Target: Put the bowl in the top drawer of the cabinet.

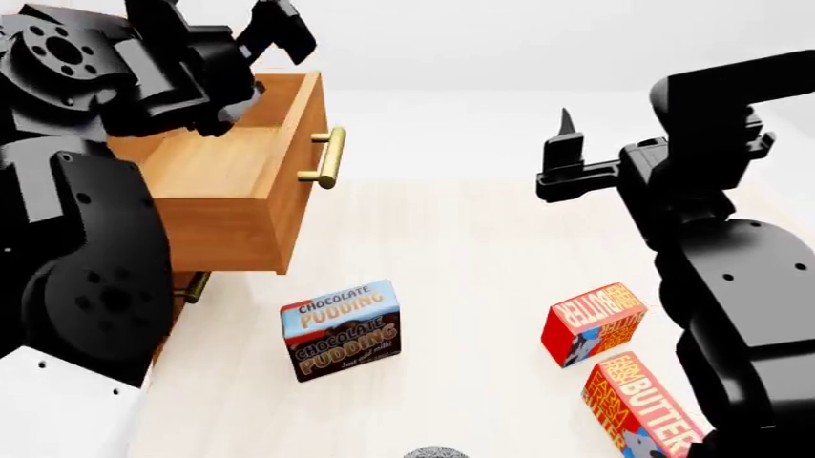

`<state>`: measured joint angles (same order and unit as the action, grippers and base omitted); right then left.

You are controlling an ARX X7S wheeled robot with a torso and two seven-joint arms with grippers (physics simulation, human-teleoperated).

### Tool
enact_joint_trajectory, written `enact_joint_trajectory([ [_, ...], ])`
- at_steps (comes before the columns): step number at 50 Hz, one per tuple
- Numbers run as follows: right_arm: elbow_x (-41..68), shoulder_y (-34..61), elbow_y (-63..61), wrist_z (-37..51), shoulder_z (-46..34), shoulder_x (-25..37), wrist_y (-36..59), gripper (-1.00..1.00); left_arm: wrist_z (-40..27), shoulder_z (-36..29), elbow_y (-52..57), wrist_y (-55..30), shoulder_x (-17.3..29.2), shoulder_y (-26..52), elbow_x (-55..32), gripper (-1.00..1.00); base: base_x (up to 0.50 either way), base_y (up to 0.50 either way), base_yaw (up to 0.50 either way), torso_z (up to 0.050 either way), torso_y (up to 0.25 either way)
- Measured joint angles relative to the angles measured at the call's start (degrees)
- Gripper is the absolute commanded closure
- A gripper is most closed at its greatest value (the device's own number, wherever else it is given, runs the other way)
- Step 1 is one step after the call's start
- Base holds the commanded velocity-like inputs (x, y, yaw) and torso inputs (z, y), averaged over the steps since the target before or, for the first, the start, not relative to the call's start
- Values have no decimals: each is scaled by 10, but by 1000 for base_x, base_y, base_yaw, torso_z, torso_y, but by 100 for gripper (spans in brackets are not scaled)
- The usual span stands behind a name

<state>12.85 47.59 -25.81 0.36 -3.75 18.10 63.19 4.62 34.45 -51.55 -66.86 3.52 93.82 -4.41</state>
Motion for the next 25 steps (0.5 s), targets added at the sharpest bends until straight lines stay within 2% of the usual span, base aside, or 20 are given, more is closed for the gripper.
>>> enact_joint_trajectory([
  [8,3,1,-7,1,4,2,6,-100,-45,-48,188,-118,-14,-6,-84,-100,0,0,0,0,0],
  [16,5,0,-13,4,8,3,9,-100,-208,-105,322,-179,19,-51,-329,-100,0,0,0,0,0],
  [25,6,2,-17,9,15,4,9,-100,-358,-181,479,-207,74,-167,-595,-100,0,0,0,0,0],
])
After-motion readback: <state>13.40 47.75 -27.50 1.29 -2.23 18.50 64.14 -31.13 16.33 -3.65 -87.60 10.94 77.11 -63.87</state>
